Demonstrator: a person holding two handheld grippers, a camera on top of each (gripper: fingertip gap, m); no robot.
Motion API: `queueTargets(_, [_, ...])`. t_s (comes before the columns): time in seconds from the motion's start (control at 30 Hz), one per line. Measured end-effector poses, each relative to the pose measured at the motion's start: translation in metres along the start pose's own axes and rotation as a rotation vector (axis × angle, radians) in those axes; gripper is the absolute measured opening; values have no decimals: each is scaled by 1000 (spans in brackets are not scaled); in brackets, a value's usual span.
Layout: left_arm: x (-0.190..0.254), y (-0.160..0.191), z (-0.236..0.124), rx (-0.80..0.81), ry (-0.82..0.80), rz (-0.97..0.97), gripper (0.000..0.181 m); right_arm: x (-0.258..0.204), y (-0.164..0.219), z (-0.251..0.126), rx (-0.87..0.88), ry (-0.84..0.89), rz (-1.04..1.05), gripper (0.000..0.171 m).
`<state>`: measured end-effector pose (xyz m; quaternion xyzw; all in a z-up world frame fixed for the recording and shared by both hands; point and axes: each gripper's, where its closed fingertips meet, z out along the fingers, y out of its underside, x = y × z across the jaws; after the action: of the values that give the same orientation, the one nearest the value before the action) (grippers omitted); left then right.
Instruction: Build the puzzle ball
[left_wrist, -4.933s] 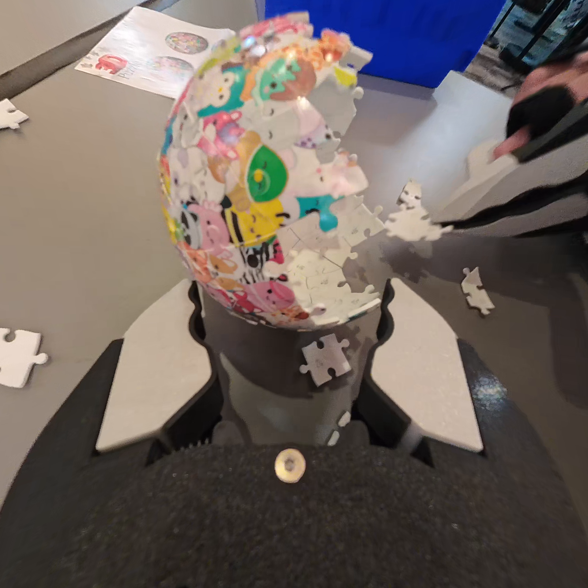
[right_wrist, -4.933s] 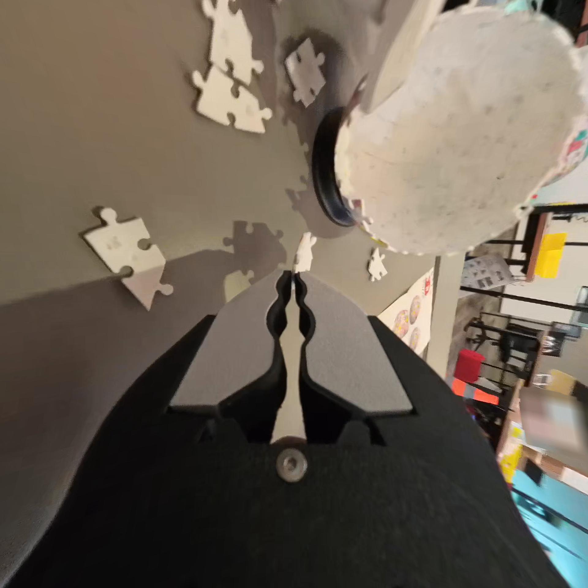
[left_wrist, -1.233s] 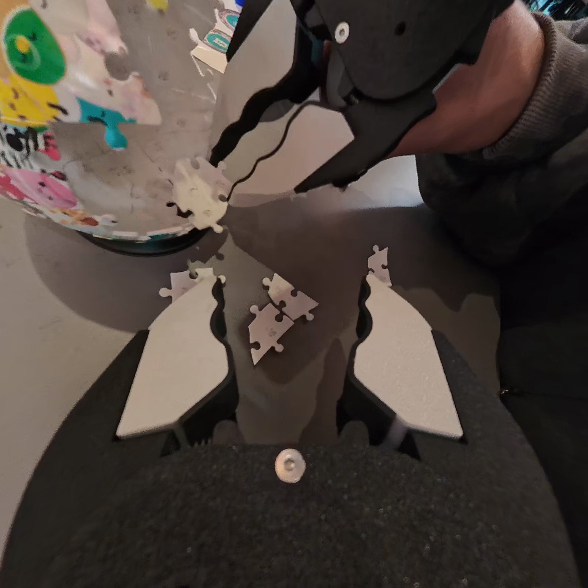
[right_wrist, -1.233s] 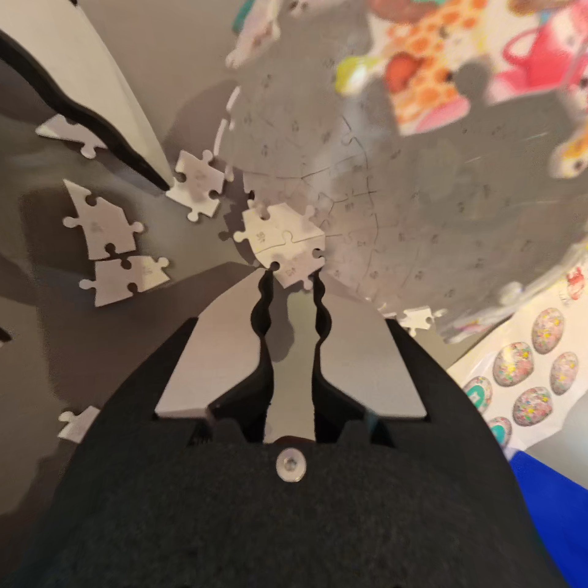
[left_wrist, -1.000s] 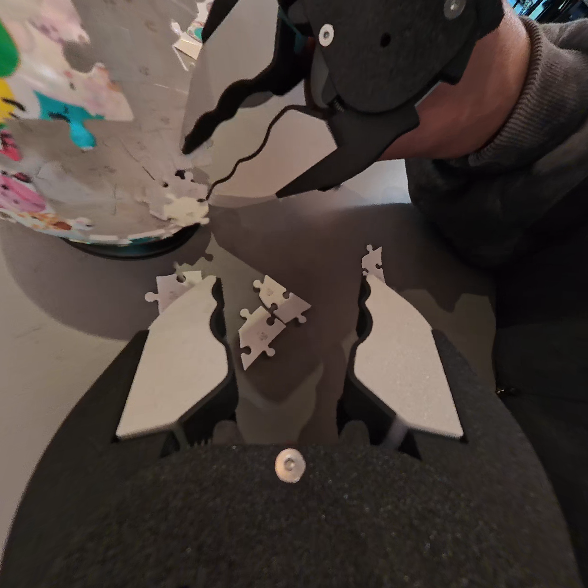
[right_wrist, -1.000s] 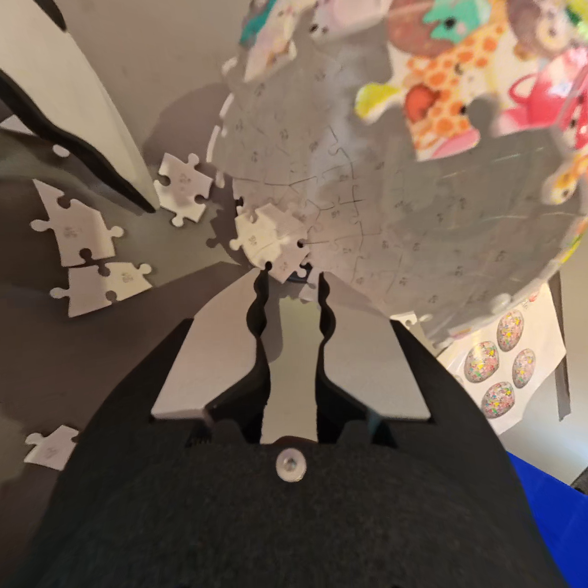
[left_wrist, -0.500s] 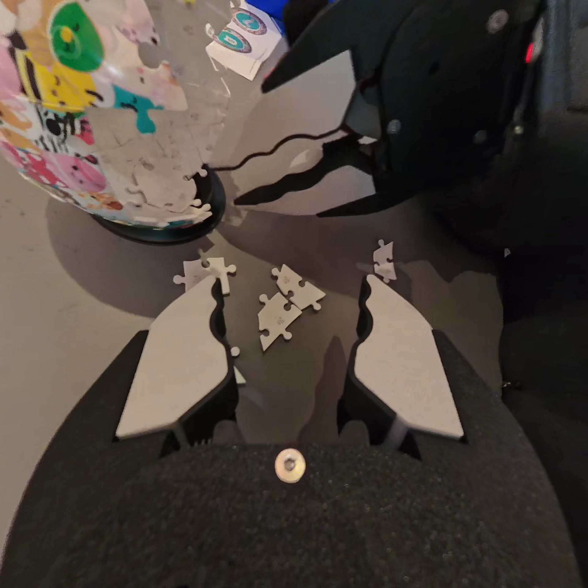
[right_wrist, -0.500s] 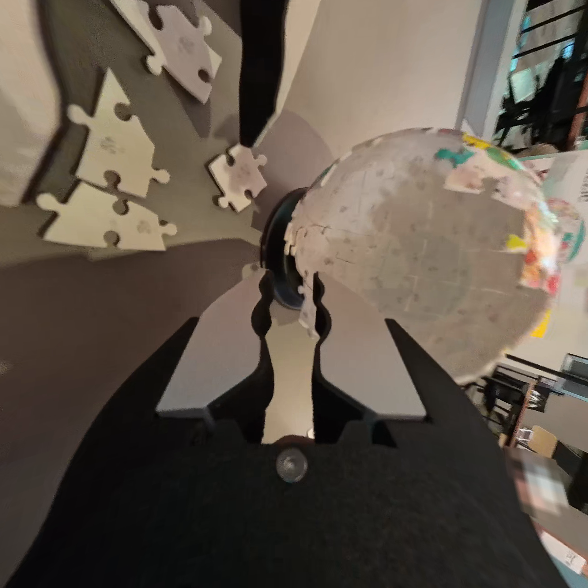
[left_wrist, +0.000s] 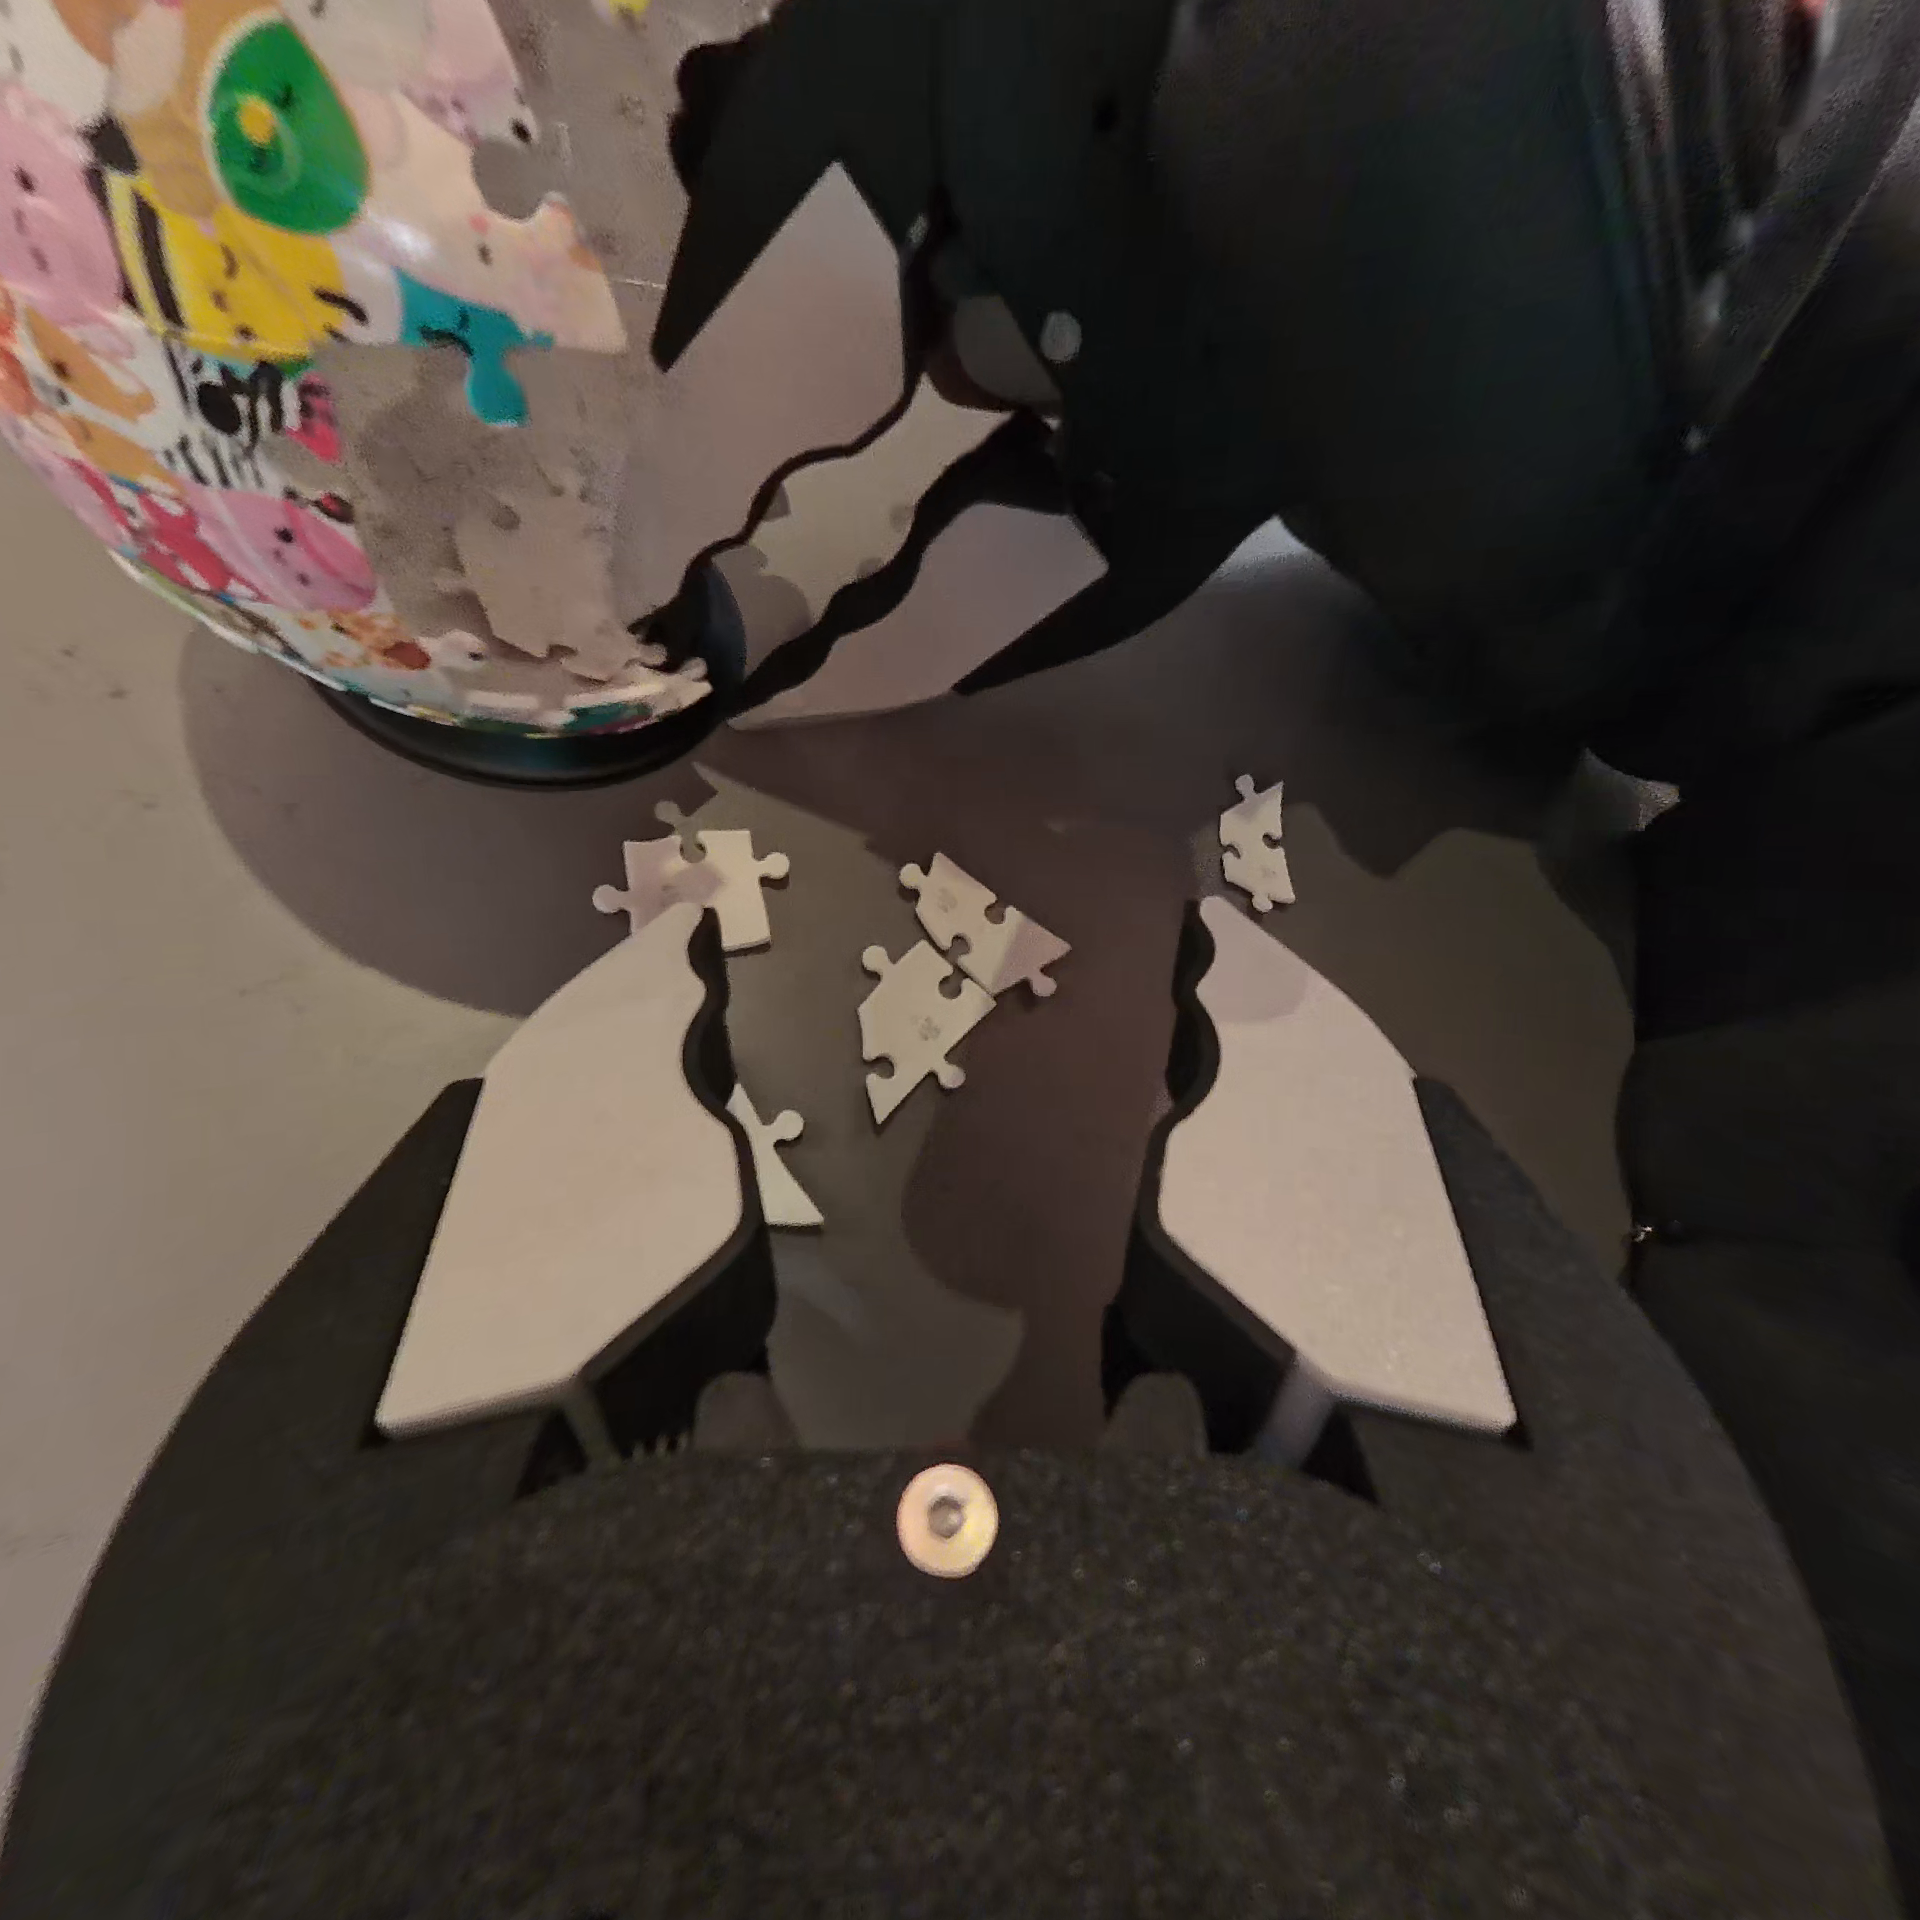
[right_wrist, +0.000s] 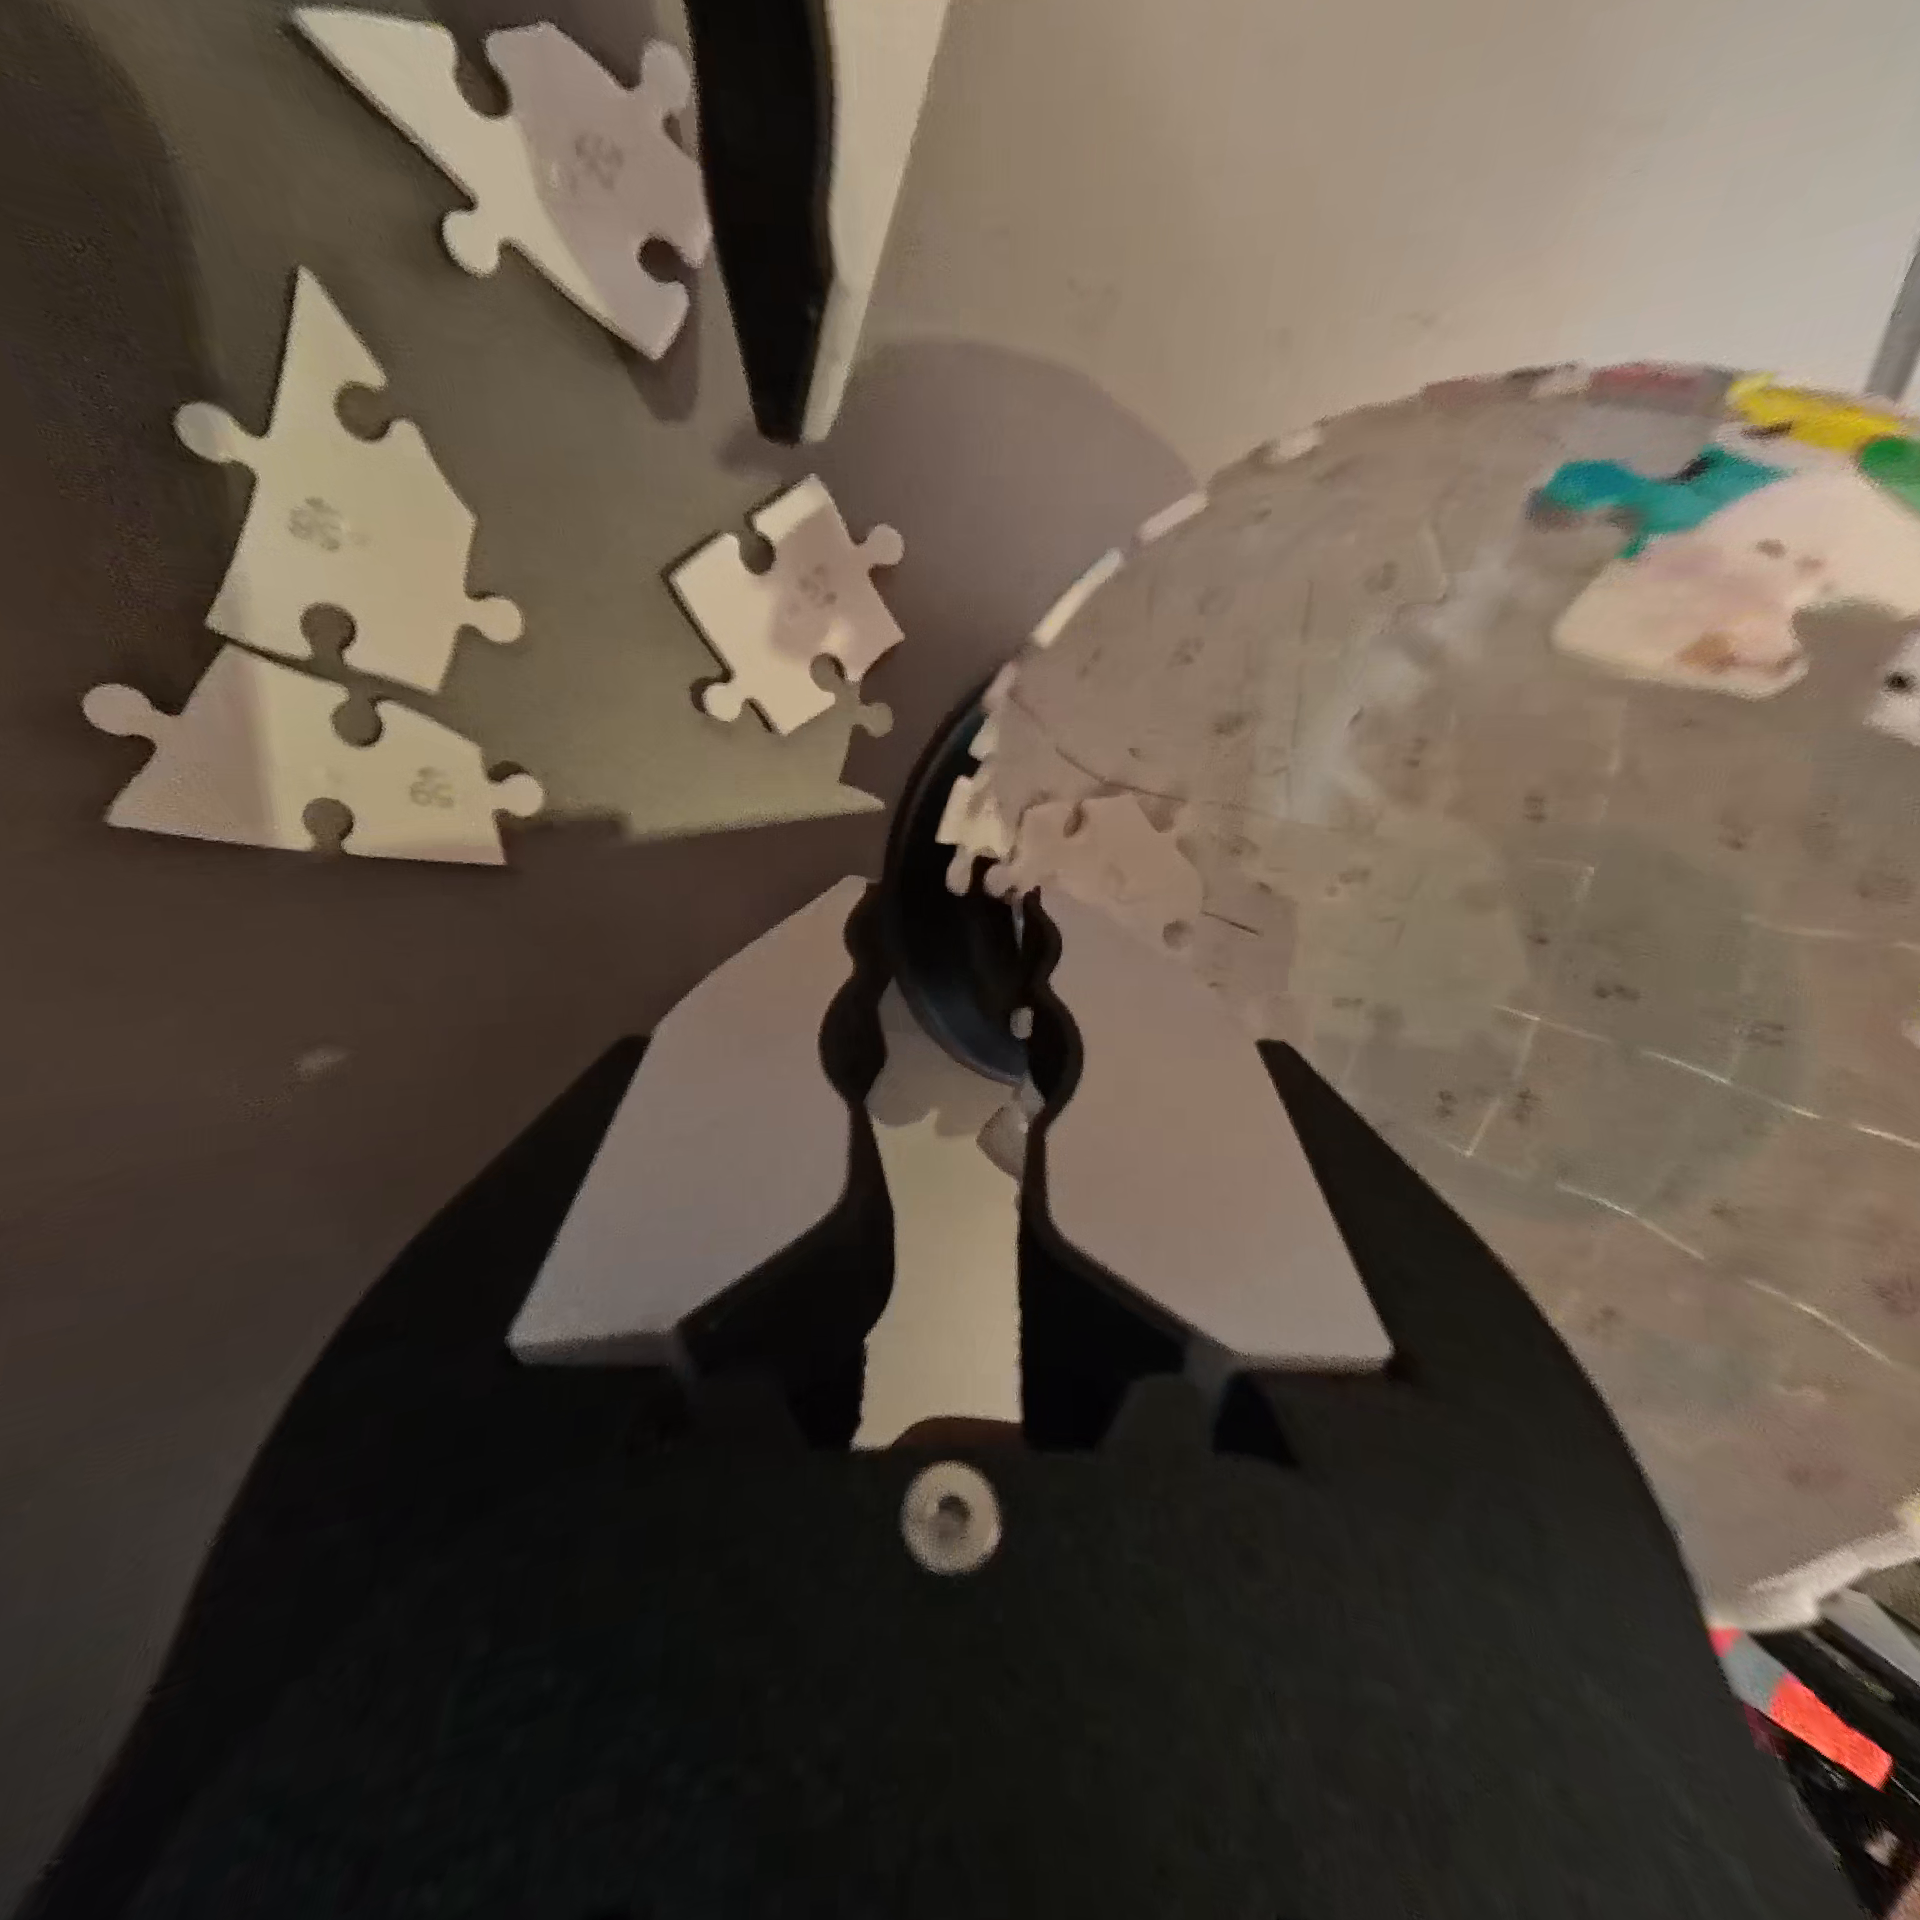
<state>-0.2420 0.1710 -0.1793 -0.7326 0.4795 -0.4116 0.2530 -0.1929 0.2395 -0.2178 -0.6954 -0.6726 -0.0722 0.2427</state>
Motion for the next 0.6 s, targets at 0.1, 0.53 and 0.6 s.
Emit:
queueTargets(0.1, [0, 0, -1, 0, -4, 4, 82, -2, 1, -1, -19, -38, -13, 25])
queueTargets(0.53, [0, -1, -4, 2, -16, 14, 82, 2, 8, -14, -65, 17, -97, 48])
queueTargets(0.6, [-1, -1, -5, -2, -22, 20, 82, 5, 10, -6, -102, 24, -115, 47])
